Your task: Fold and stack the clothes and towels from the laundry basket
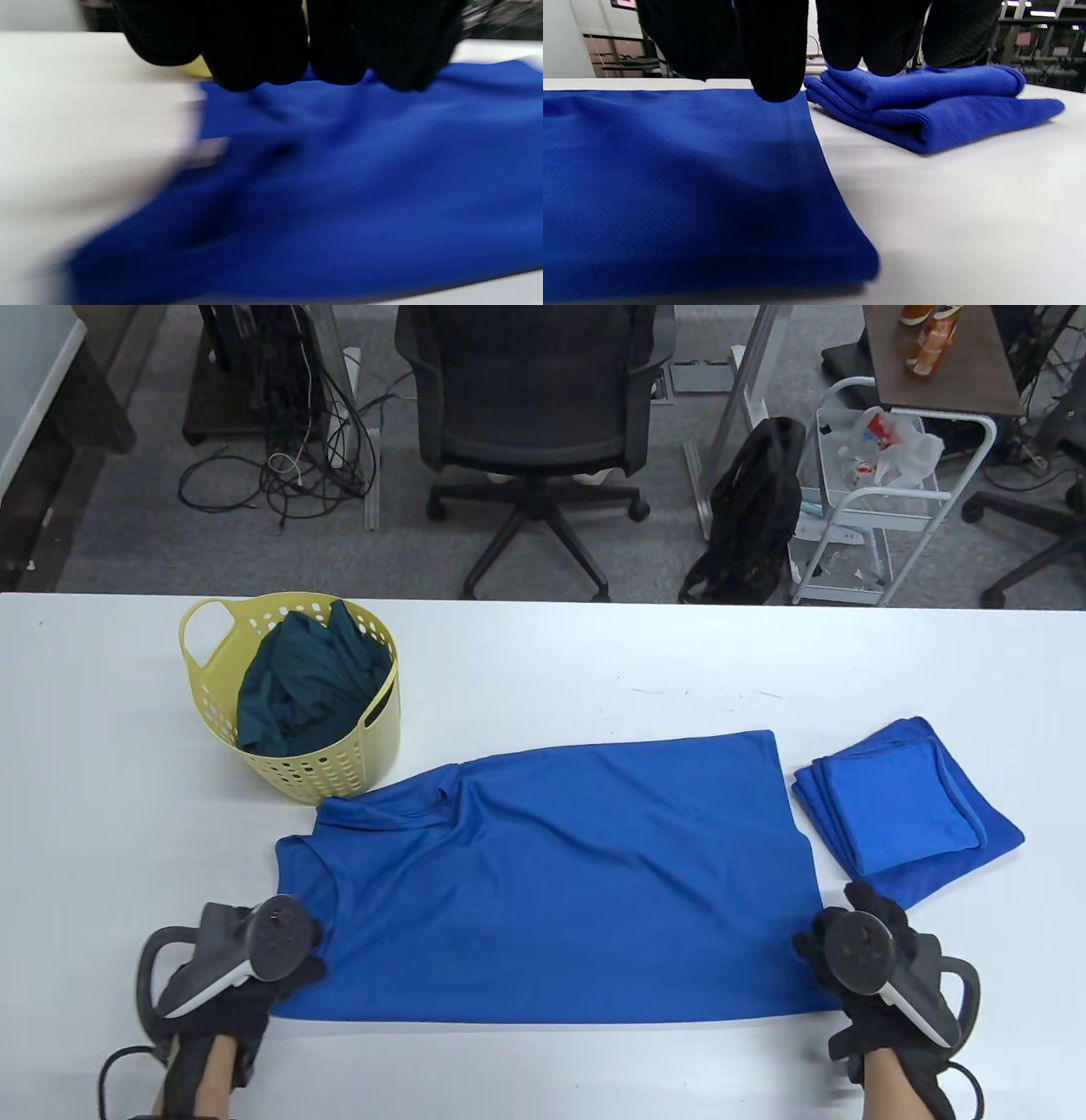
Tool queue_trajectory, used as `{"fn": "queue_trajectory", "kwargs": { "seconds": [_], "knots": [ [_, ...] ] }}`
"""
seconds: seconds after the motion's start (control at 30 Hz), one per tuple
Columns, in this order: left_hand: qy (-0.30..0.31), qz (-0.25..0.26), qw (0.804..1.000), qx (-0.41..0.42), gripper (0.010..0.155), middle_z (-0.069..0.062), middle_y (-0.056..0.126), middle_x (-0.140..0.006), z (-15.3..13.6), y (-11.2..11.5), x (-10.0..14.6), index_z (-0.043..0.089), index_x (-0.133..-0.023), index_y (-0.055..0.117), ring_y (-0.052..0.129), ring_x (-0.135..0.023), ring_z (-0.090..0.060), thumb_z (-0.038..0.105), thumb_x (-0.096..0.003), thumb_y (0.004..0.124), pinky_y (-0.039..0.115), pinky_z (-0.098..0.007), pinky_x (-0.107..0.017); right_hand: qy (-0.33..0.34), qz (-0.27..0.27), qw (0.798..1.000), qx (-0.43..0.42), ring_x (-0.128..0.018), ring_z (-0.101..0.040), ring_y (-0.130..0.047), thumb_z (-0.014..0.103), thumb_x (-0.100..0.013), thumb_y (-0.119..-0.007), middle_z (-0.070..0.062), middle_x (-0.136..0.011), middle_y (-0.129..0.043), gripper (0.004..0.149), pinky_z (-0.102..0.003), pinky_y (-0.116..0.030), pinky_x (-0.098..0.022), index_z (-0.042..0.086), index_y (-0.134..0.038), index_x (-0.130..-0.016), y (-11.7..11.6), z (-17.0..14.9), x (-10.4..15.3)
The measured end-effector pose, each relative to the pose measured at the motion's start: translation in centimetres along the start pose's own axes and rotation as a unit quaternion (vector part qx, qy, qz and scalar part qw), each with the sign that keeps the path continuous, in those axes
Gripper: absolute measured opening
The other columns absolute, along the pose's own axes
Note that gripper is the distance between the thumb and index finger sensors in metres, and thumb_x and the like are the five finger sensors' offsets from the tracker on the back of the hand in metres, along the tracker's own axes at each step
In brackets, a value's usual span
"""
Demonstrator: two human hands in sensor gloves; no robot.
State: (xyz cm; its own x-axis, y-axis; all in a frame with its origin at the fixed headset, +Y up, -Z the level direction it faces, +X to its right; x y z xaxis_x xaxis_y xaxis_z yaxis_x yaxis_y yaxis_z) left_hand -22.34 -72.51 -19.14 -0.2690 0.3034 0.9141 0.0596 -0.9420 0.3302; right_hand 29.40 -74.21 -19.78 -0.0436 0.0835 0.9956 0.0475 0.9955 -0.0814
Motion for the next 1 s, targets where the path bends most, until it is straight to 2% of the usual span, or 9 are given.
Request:
{"fn": "queue_trajectory", "kwargs": {
  "seconds": [0.13,0.27,0.37,0.5,0.6,0.77,0.87,0.93,1.0],
  "knots": [
    [0.142,-0.07,0.986,0.043,0.049,-0.003,0.078,-0.112,11.1,2.8,-4.0,0.033,-0.097,0.078,0.087,-0.097,-0.028,0.049,-0.0511,0.083,0.075,-0.053,-0.071,0.005,-0.035,0.999,-0.034,-0.101,-0.05,-0.061,0.044,-0.057,-0.074,-0.025,-0.117,-0.055,0.052,-0.067,-0.061,-0.069,0.012,-0.077,-0.098,-0.2,0.2,0.4],
    [0.154,-0.101,0.983,-0.025,0.048,-0.005,0.074,-0.114,17.6,6.2,-6.4,0.033,-0.096,0.077,0.083,-0.099,-0.031,0.049,-0.0516,0.081,0.073,-0.055,-0.072,0.003,-0.053,0.995,-0.079,-0.1,-0.05,-0.063,0.043,-0.058,-0.073,-0.025,-0.116,-0.056,0.051,-0.067,-0.062,-0.068,0.011,-0.078,-0.098,-0.1,-0.8,1.0],
    [0.146,-0.074,0.983,-0.084,0.055,-0.007,0.067,-0.113,18.9,7.3,-6.2,0.033,-0.096,0.077,0.078,-0.095,-0.034,0.056,-0.0465,0.083,0.069,-0.056,-0.074,0.002,-0.054,0.994,-0.091,-0.1,-0.05,-0.063,0.043,-0.058,-0.073,-0.025,-0.116,-0.057,0.052,-0.067,-0.062,-0.068,0.011,-0.077,-0.099,-0.1,-1.2,1.2],
    [0.158,-0.082,0.976,-0.127,0.067,-0.007,0.061,-0.118,19.2,7.7,-5.5,0.032,-0.101,0.071,0.074,-0.1,-0.035,0.056,-0.0409,0.089,0.069,-0.056,-0.075,0.004,-0.048,0.994,-0.102,-0.1,-0.051,-0.062,0.042,-0.059,-0.072,-0.026,-0.116,-0.056,0.053,-0.068,-0.062,-0.068,0.01,-0.076,-0.1,-0.3,-1.3,0.9],
    [0.151,-0.038,0.978,-0.141,0.055,-0.003,0.065,-0.114,19.2,7.8,-5.4,0.035,-0.094,0.075,0.079,-0.097,-0.03,0.048,-0.0433,0.092,0.072,-0.052,-0.074,0.008,-0.044,0.994,-0.1,-0.1,-0.05,-0.062,0.042,-0.059,-0.072,-0.026,-0.116,-0.056,0.054,-0.068,-0.062,-0.068,0.01,-0.075,-0.101,-0.6,-1.2,0.8],
    [0.162,-0.043,0.978,-0.124,0.047,-0.002,0.063,-0.114,18.6,7.8,-5.4,0.036,-0.094,0.073,0.076,-0.097,-0.029,0.045,-0.0503,0.086,0.071,-0.051,-0.075,0.011,-0.045,0.993,-0.112,-0.1,-0.051,-0.063,0.042,-0.059,-0.072,-0.026,-0.116,-0.056,0.054,-0.068,-0.062,-0.068,0.009,-0.075,-0.101,-0.5,-1.3,0.9],
    [0.148,-0.04,0.986,-0.07,0.046,-0.003,0.071,-0.113,17.6,5.4,-5.6,0.036,-0.097,0.071,0.081,-0.098,-0.029,0.044,-0.0531,0.083,0.074,-0.051,-0.073,0.011,-0.048,0.992,-0.113,-0.099,-0.051,-0.063,0.042,-0.059,-0.072,-0.026,-0.116,-0.057,0.053,-0.068,-0.062,-0.068,0.01,-0.075,-0.101,-0.6,-1.2,0.9],
    [0.138,0.006,0.99,-0.009,0.045,-0.005,0.079,-0.11,16.8,0.8,-5.6,0.036,-0.098,0.07,0.088,-0.093,-0.029,0.041,-0.055,0.083,0.079,-0.049,-0.069,0.015,-0.053,0.992,-0.114,-0.099,-0.05,-0.063,0.042,-0.059,-0.072,-0.026,-0.116,-0.057,0.053,-0.067,-0.062,-0.068,0.01,-0.075,-0.101,-0.6,-1.2,0.9],
    [0.129,0.071,0.989,-0.003,0.045,-0.003,0.083,-0.106,16.3,-6.1,-5.0,0.036,-0.1,0.068,0.093,-0.087,-0.027,0.04,-0.0566,0.081,0.082,-0.046,-0.065,0.016,-0.054,0.992,-0.116,-0.099,-0.05,-0.063,0.042,-0.059,-0.071,-0.026,-0.116,-0.057,0.053,-0.067,-0.062,-0.068,0.01,-0.075,-0.101,-0.6,-1.1,0.9]
  ]
}}
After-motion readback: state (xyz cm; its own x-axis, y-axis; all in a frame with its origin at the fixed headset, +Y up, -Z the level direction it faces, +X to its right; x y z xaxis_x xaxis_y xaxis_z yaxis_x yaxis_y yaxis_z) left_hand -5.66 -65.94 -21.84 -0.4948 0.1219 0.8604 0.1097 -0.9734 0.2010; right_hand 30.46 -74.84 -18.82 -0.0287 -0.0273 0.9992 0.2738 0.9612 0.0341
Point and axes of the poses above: the tracker on the back of each hand, its own z axis roughly to the thumb side, its own x axis roughly from the fingertips to the wrist, y = z × x, the point moved 3 cm from there along -x, roughly from the wrist to the fingertips
